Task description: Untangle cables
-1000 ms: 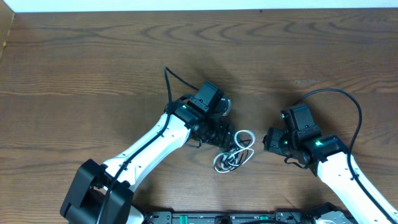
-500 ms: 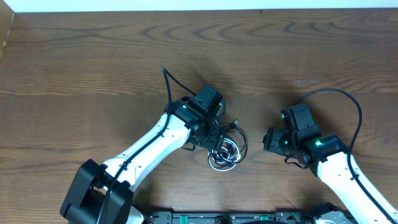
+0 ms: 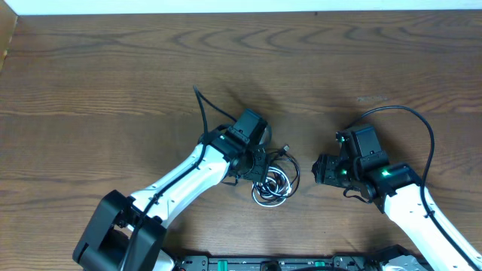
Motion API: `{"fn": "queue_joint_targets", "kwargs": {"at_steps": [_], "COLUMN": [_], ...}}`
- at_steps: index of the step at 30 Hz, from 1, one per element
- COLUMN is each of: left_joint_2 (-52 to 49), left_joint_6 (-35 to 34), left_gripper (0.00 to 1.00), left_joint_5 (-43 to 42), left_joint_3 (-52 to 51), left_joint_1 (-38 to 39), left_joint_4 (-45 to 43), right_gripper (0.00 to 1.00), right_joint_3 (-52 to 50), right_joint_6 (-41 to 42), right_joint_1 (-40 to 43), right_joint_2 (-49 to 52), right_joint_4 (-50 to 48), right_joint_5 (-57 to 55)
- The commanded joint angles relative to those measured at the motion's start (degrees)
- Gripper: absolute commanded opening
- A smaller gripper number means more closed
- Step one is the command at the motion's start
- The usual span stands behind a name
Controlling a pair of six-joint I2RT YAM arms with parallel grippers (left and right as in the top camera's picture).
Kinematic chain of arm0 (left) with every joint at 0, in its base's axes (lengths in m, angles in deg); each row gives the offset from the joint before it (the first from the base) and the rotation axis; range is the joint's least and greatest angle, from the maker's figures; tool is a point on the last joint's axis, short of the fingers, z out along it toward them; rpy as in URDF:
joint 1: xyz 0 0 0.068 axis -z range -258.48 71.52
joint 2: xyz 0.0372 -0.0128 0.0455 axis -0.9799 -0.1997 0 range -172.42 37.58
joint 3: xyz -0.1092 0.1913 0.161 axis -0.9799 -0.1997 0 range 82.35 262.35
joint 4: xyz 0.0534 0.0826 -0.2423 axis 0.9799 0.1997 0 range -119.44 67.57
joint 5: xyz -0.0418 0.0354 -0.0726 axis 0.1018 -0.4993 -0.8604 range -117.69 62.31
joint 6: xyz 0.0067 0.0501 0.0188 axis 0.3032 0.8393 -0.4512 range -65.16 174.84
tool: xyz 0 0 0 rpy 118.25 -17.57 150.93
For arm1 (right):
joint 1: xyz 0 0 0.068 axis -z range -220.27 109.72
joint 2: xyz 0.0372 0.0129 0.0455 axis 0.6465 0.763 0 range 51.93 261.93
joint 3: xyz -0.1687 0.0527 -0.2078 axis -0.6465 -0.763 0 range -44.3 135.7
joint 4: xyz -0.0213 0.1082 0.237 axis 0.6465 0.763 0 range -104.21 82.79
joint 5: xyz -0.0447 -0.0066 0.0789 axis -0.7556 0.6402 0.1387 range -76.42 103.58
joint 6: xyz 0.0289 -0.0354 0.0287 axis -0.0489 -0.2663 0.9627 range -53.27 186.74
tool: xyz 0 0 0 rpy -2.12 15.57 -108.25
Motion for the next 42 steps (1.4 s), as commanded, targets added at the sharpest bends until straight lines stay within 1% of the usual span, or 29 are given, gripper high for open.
{"fn": "queue_joint_targets", "kwargs": {"at_steps": [1, 3, 6, 11, 14, 16, 18, 20, 23, 26, 33, 36, 38, 42], "left_joint_2": [0.3, 0.3, 0.3, 0.2, -0.2, -0.9, -1.8, -3.0, -3.9, -4.0, -3.0, -0.8, 1.8, 6.9], "left_joint_6": [-6.5, -7.8, -8.9, -11.3, -13.4, -14.9, -15.7, -17.4, -18.9, -18.8, -18.8, -18.8, -18.1, -15.4], "left_gripper": [0.56, 0.54, 0.53, 0.5, 0.42, 0.4, 0.39, 0.35, 0.23, 0.08, 0.08, 0.08, 0.07, 0.07], "left_joint_5": [0.6, 0.6, 0.6, 0.6, 0.6, 0.6, 0.6, 0.5, -0.2, -3.6, -13.3, -13.4, -15.4, -17.2], "left_joint_3": [-3.3, -5.0, -6.9, -9.0, -9.5, -9.6, -9.6, -9.6, -9.6, -9.6, -9.4, -9.3, -9.3, -9.3], "left_joint_1": [-0.2, -0.2, -0.2, -0.2, -0.1, -0.1, -0.1, -0.1, -0.1, -0.1, -0.2, -0.2, -0.2, -0.2], "left_joint_4": [-3.1, -5.2, -7.9, -12.0, -13.2, -13.8, -14.4, -14.7, -15.4, -17.1, -22.5, -22.5, -22.8, -23.0], "right_gripper": [0.65, 0.65, 0.65, 0.65, 0.65, 0.66, 0.67, 0.67, 0.67, 0.68, 0.68, 0.68, 0.69, 0.63], "right_joint_3": [-0.3, -0.3, -0.3, -0.3, -0.3, -0.3, -0.3, -0.3, -0.3, -0.4, -0.4, -0.4, -0.4, -0.4], "right_joint_6": [-0.9, -1.0, -1.0, -3.8, -6.7, -8.5, -9.4, -10.2, -10.4, -10.6, -10.6, -10.6, -10.5, -10.5], "right_joint_1": [-0.3, -0.3, -0.3, -0.3, -0.3, -0.3, -0.5, -0.7, -1.1, -1.6, -3.0, -3.9, -4.2, -4.2], "right_joint_2": [0.2, 0.2, 0.2, 0.2, 0.2, 0.2, 0.2, 0.2, 0.3, 1.0, 5.7, 8.0, 9.9, 13.0], "right_joint_4": [-0.3, -0.8, -1.7, -4.3, -6.4, -7.7, -8.2, -8.4, -8.4, -8.7, -8.5, -8.6, -8.7, -8.5], "right_joint_5": [1.6, 2.6, 4.1, 7.2, 11.4, 14.1, 14.5, 14.4, 14.4, 13.7, 13.6, 13.5, 12.7, 8.6]}}
